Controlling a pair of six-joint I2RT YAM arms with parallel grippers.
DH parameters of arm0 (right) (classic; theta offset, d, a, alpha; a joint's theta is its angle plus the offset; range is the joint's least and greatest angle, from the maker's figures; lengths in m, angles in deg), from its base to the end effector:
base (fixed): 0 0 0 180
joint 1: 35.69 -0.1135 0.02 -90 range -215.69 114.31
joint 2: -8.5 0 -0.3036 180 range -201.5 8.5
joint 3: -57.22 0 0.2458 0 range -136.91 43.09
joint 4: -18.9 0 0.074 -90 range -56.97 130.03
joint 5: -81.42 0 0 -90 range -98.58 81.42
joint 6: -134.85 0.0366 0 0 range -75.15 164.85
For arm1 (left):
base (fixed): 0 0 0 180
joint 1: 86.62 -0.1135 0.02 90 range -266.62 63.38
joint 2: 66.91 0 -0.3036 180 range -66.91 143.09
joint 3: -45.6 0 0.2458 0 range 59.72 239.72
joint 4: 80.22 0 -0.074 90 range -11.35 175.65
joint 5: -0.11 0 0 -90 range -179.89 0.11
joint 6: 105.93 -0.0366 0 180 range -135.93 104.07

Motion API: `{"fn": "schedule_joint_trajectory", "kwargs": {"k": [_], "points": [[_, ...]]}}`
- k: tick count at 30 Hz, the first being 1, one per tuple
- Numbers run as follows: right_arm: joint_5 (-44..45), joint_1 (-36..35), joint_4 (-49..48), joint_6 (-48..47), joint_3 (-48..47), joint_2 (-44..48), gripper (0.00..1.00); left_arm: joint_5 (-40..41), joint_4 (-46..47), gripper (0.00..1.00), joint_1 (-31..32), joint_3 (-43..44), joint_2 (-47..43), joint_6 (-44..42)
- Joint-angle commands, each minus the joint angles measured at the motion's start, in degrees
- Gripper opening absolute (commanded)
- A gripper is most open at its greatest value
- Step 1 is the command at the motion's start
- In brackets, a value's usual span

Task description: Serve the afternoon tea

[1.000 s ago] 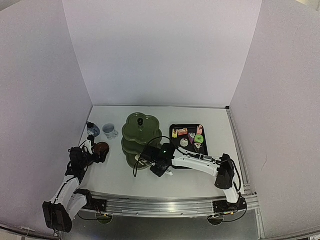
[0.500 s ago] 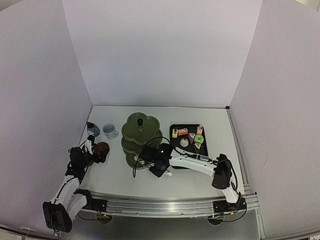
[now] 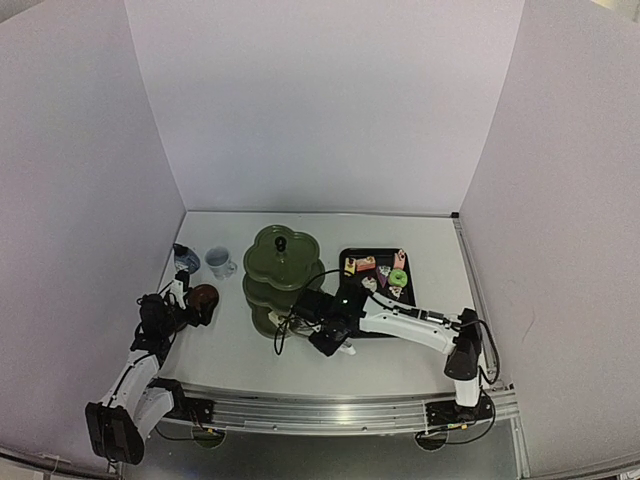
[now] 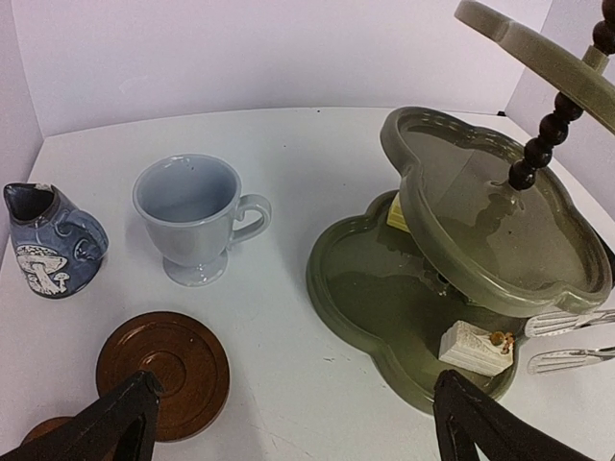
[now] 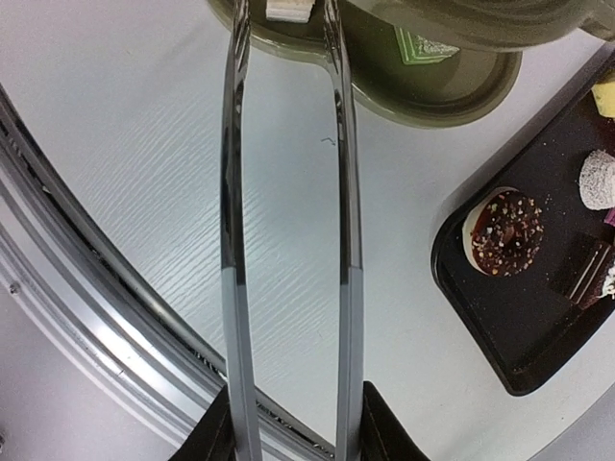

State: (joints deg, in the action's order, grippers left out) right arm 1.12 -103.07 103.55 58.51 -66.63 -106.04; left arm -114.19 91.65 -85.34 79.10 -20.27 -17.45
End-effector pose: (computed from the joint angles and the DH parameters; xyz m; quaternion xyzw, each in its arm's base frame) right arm 0.1659 0.3821 0.3229 -0.4369 0.8865 0.0189 0.1511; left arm 0.1506 -0.0184 0.2394 0.1385 0.8038 -0.1726 0.5522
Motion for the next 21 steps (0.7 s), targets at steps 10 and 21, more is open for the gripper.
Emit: {"fn": "schedule_joint_trajectory", "kwargs": {"k": [10,21], "points": [[-7.71,6.22,0.60,9.61,16.84,20.46,0.32,-0.25,1.24,0.99,-0.31,0.01,0.30,-0.76],[-3.38,16.89,0.44,14.21,27.36,30.68,0.34,-0.39,1.24,1.00,-0.31,-0.01,0.39,-0.85]]}}
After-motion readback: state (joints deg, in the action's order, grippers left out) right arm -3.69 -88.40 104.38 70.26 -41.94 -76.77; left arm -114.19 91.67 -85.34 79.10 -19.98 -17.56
